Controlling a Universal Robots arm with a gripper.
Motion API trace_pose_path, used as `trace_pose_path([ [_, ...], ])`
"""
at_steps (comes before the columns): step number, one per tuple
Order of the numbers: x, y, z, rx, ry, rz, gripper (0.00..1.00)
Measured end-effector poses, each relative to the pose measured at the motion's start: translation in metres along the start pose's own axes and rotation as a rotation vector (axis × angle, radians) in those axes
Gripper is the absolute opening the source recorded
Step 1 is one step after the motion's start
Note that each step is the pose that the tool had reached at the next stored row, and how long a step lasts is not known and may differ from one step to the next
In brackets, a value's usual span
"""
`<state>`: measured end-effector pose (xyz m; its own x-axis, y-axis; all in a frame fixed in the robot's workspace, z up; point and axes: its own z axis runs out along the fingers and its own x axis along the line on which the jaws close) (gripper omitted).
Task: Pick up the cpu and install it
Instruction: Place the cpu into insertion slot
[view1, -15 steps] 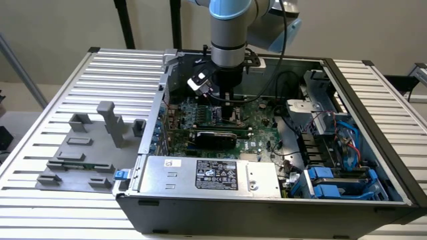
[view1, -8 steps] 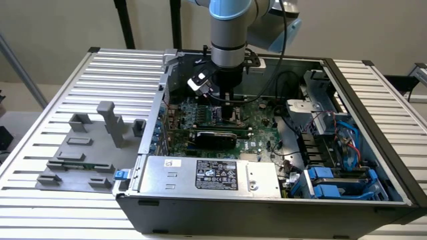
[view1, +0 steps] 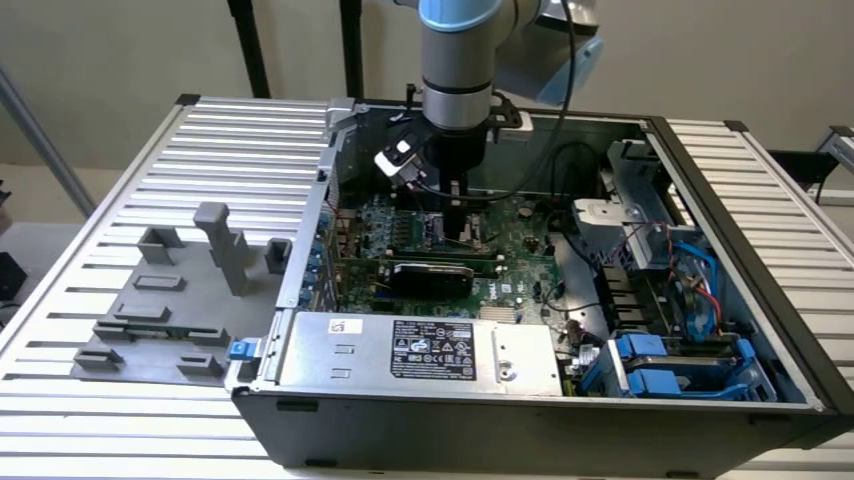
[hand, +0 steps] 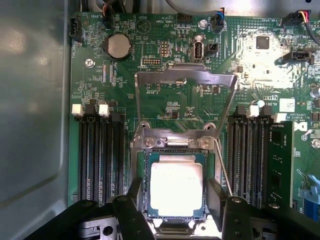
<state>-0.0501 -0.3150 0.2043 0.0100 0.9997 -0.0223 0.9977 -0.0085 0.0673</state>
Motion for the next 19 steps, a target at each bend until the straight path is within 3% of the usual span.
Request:
trace_pose_path([
  [4,0.0,0.0005,-0.0076,0.0,0.0001,0.0,0.6],
  [6,-0.001,0.0008,-0.0111,-0.0001,0.0001,0.0,0.47],
  [10,-0.002,0.0009,-0.0137,-0.0001,0.0003,0.0,0.35],
  [12,-0.002,0.001,-0.0137,-0.0001,0.0009,0.0,0.24],
  [13,-0.002,0.001,-0.0137,-0.0001,0.0009,0.0,0.24],
  [14,-0.002,0.001,-0.0138,0.0,0.0009,0.0,0.12],
  [19,-0.002,0.001,-0.0138,0.0,0.0009,0.0,0.11],
])
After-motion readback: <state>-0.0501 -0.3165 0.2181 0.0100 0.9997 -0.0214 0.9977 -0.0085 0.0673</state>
